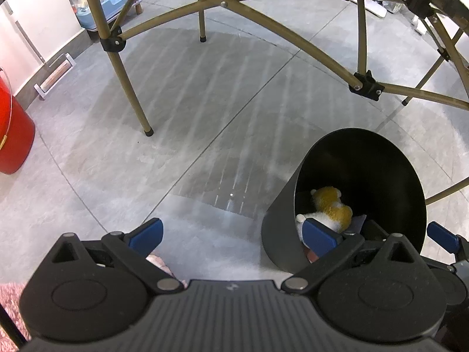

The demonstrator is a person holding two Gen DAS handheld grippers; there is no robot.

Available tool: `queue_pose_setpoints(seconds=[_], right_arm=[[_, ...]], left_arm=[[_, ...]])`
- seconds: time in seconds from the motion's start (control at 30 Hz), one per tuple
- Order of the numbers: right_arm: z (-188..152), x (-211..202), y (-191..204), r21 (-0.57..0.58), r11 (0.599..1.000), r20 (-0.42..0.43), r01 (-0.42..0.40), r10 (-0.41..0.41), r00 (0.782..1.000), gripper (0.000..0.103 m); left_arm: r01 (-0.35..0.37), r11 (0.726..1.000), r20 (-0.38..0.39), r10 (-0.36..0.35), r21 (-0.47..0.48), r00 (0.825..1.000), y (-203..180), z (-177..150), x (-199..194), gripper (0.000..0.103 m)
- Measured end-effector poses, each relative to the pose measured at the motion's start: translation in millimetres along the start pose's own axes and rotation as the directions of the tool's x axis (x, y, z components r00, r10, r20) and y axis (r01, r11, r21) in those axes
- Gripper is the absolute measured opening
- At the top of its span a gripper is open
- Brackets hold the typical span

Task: Collect trash
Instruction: 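Raise both tools back toward the remaining items on the table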

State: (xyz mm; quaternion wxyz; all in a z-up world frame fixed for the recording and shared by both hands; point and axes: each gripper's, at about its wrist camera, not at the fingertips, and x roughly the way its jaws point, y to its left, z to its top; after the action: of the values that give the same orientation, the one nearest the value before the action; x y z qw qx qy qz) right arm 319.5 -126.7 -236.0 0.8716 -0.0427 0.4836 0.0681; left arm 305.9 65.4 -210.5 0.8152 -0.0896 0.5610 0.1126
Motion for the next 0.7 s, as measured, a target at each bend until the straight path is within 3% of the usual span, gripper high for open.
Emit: queue_pose_setpoints(seconds=[0.37,0.57,0.7], right_arm=[[11.7,-27.1,-15.7,0.031,0.999,0.118,0.012,-0.016,0.993,0.095],[18.3,-55.4,-32.6,0.048,0.999,0.248,0.027,-0.038,0.968,0.095],[20.6,-76.3,-47.1,0.082,0.997,0.336,0.016,-0.043,0.941,0.095]], left_arm=[[0.047,0.999,0.160,-0.048,0.013,0.986,-5.5,4.3,-30.5,0.103],[0.058,0.998,0.331,-0.065,0.031,0.942,-15.4,5.6,-60.6,0.103],[0.065,0.997,0.398,-0.076,0.040,0.914,-24.7,6.8,-73.9,0.103]])
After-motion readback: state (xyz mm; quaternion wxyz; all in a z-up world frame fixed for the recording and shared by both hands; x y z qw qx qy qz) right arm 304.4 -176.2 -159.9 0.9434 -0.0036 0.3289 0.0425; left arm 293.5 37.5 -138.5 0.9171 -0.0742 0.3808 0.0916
